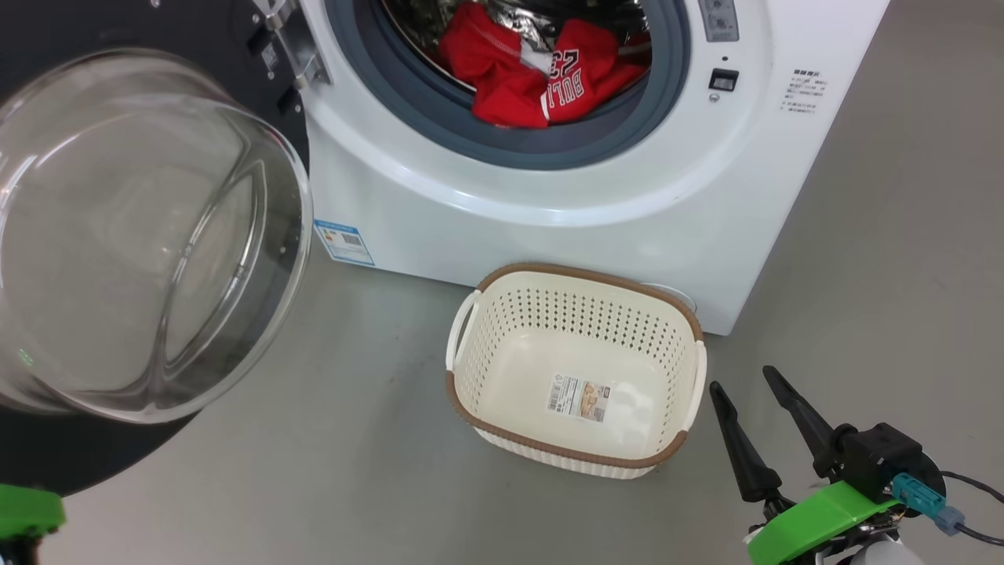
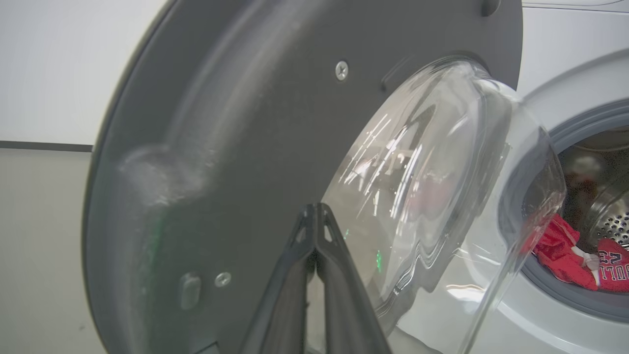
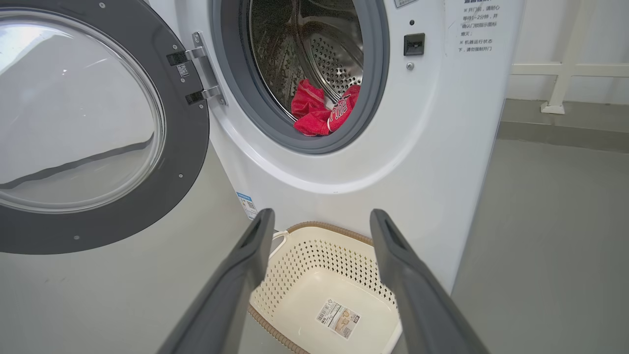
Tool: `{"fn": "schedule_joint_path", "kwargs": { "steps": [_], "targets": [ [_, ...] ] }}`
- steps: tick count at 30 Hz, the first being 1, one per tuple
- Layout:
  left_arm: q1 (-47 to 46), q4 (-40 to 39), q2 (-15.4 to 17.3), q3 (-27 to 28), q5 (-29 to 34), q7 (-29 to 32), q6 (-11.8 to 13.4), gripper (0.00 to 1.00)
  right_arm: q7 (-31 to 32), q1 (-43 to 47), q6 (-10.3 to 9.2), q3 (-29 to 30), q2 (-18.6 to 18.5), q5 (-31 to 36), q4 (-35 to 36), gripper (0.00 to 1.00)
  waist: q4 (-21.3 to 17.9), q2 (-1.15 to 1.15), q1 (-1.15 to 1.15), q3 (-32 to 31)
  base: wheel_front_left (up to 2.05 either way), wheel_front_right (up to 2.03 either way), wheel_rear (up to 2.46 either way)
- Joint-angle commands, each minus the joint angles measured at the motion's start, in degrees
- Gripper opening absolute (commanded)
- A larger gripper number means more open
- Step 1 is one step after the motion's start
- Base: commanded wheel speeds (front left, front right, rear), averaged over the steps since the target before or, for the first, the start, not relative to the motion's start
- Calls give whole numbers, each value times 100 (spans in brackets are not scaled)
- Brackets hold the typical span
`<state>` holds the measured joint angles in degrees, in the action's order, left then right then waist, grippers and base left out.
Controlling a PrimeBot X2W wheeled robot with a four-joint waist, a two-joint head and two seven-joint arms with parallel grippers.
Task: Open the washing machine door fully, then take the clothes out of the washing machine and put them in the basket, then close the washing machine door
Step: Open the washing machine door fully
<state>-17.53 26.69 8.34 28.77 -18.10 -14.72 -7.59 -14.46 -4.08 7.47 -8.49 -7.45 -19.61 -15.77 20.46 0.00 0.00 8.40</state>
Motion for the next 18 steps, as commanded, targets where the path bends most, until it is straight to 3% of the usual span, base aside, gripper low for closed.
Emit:
{"fn": "schedule_joint_path", "kwargs": {
  "steps": [1,7,12,14,15,18],
  "targets": [
    [53,-211,216,86,-31,-28,10,0,-54,-129,2,-118,-18,-6,144,100,-5,0,0,-71,0,0,0],
    [544,-645,-32,-193,-126,-28,10,2,-54,-45,2,-101,22,-38,158,100,-48,0,0,-241,0,0,0],
    [964,-1024,-153,-613,-147,-28,10,53,-54,41,2,-55,38,-81,180,100,-136,0,0,-372,0,0,0],
    [1107,-1134,-158,-823,-164,-28,10,95,-54,59,2,-22,37,-88,194,100,-192,0,0,-402,0,0,0],
    [1169,-1175,-166,-919,-192,-28,10,100,-54,62,2,-9,37,-88,204,100,-228,0,0,-416,0,0,0],
    [1320,-1324,-161,-1153,-265,-28,10,100,-54,82,2,59,48,-87,252,100,-352,0,0,-448,0,0,0]
  ]
}}
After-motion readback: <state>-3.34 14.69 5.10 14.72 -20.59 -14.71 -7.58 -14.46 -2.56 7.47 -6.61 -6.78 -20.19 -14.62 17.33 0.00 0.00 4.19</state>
